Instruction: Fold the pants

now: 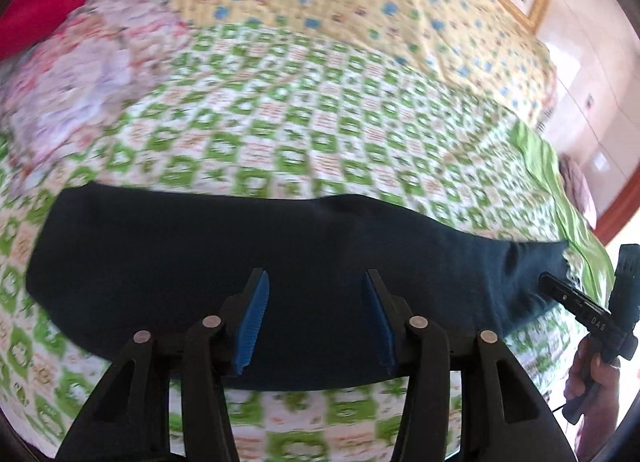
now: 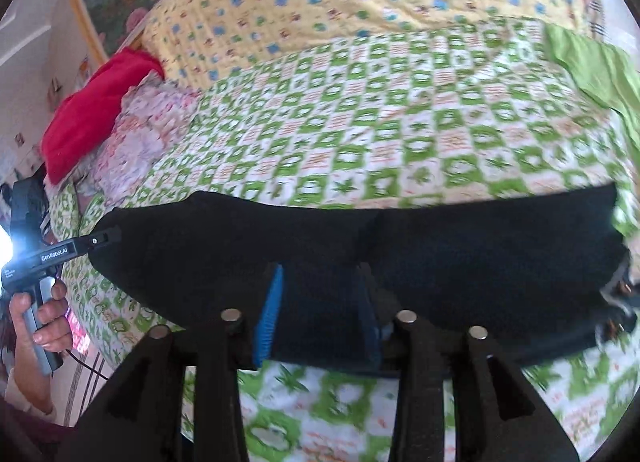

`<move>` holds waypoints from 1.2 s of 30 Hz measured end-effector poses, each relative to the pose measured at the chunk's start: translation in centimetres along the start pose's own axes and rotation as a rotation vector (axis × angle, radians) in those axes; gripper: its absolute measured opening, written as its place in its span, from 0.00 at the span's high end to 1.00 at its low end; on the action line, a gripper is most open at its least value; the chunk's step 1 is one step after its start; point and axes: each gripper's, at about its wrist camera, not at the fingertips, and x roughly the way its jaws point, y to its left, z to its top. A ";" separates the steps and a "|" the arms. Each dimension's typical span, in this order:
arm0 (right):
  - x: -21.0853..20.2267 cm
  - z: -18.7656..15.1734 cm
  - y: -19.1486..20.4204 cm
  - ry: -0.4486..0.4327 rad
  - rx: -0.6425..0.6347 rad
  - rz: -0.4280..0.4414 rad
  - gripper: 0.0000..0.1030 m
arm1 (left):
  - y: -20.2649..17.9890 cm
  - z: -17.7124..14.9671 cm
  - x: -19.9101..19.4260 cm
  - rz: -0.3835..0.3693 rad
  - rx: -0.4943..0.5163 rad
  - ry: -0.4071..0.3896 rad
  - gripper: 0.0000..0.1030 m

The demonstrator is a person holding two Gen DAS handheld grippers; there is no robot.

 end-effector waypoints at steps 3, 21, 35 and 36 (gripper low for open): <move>-1.4 -0.6 -1.1 -0.034 0.036 -0.024 0.62 | -2.2 0.1 0.9 -0.034 0.044 0.017 0.51; -7.4 -4.2 -8.5 -0.148 0.284 -0.205 0.61 | -11.6 1.5 4.6 -0.194 0.232 0.088 0.46; -8.6 -5.6 -13.0 -0.178 0.498 -0.234 0.45 | -20.7 3.4 8.6 -0.353 0.453 0.204 0.41; -8.5 -5.5 -13.3 -0.181 0.516 -0.226 0.45 | -21.4 3.5 9.0 -0.358 0.472 0.212 0.41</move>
